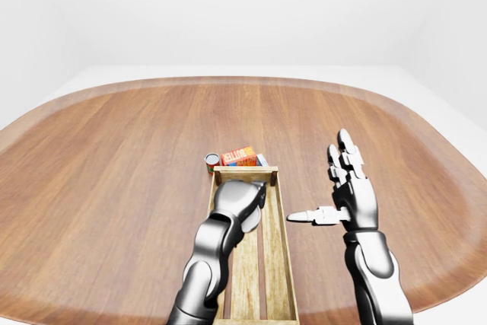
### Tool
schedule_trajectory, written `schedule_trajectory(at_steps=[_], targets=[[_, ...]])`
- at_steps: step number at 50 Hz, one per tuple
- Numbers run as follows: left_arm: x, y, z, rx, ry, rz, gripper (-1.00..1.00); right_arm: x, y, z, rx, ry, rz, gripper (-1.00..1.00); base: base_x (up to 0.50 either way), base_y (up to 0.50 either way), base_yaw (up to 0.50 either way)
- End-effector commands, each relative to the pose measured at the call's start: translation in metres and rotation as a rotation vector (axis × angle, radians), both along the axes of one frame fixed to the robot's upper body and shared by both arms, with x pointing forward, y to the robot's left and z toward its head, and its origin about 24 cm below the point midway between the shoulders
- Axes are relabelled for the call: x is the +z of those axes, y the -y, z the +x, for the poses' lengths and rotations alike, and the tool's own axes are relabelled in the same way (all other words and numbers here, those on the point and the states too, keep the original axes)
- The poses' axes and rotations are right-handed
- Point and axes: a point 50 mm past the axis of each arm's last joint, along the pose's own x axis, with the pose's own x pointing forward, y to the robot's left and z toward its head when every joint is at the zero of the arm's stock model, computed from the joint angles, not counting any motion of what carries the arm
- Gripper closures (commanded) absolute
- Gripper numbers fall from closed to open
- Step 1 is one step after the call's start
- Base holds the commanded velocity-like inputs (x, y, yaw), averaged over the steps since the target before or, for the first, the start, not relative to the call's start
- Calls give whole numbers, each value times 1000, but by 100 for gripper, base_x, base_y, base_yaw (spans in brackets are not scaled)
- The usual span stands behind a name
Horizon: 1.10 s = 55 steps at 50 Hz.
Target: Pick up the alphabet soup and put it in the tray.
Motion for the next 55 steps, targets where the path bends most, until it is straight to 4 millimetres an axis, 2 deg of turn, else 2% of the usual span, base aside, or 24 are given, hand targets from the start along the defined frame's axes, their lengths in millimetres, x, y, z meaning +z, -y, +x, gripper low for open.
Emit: schedule_trajectory(at_steps=[1,12,19,24,25,26,27,44,55], targets=[[-26,3,9,11,-33,12,100,-1,0,1,2,-6,-1,-100,0,0,0],[-32,4,13,14,-48,9,100,-1,-1,0,4,-5,-1,-100,0,0,0],[-43,4,15,19,-63,21,99,-1,-2,0,4,-5,-1,-100,0,0,0],[-40,6,14,14,-63,9,96,-1,-1,1,3,-5,-1,-100,0,0,0],[-40,6,13,12,-64,10,51,-1,-1,1,2,-5,-2,-100,0,0,0],[-38,6,15,15,-57,11,-14,-1,-1,1,1,-4,-2,-100,0,0,0],[-38,5,17,18,-54,15,-100,-1,-1,1,1,-2,-3,-100,0,0,0],[-24,-1,12,22,-29,7,-100,-1,0,1,-6,-5,-3,-100,0,0,0],[13,-8,-5,15,37,-18,-100,-1,0,1,-9,-6,-2,-100,0,0,0]])
